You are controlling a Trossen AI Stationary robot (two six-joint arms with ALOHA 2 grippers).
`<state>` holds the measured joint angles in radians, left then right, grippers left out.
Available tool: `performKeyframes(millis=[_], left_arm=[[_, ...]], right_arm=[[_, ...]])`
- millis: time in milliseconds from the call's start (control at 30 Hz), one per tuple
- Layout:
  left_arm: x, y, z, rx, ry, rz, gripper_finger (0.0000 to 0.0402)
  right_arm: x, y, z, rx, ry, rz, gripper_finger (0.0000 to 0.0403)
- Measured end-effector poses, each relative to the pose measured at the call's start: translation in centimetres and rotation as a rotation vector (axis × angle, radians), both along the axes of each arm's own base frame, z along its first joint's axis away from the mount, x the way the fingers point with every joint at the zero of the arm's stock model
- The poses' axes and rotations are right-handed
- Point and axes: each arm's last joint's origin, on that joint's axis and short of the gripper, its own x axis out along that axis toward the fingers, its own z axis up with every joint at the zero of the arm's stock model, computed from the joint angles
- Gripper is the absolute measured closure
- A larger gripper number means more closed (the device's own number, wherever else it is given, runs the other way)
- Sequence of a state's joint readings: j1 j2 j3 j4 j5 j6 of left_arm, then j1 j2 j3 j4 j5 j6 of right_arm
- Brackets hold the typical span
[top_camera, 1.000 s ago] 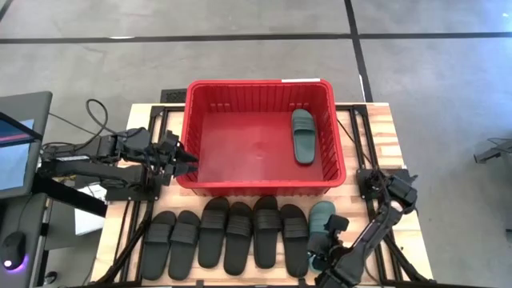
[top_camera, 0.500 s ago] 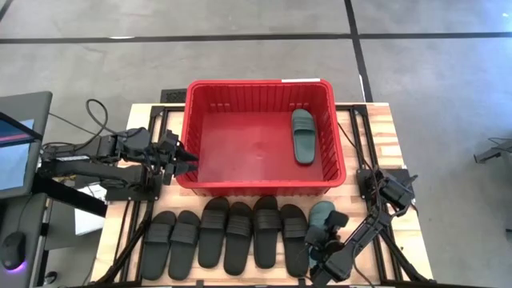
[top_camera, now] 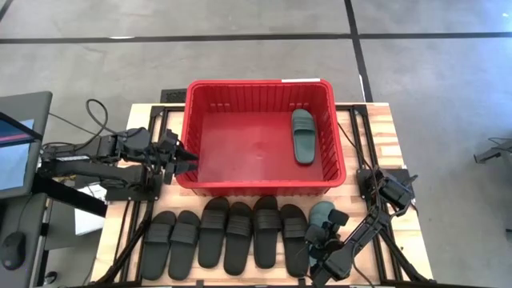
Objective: Pick and place slides into bin
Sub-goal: Put the light green slipper into the red organizer bin
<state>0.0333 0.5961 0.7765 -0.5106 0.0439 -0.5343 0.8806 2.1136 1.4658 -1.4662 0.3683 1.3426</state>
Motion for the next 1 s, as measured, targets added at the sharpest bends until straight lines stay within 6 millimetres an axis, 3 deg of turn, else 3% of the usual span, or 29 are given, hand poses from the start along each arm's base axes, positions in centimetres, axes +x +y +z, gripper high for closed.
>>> performKeyframes(millis=[400,733,1000], left_arm=[[0.0,0.0,0.0,0.002,0.0,0.004,0.0219],[0.0,0.0,0.0,0.017,0.0,0.007,0.0219],[0.0,0.1,0.0,0.032,0.001,0.015,0.0219]], right_arm=[[-1.1,-0.3,3.0,0.033,-0.082,-0.064,0.0397],[-4.0,-0.1,8.1,0.171,-0.182,0.014,0.04],[-5.4,-1.3,11.9,0.297,-0.278,0.006,0.0401]])
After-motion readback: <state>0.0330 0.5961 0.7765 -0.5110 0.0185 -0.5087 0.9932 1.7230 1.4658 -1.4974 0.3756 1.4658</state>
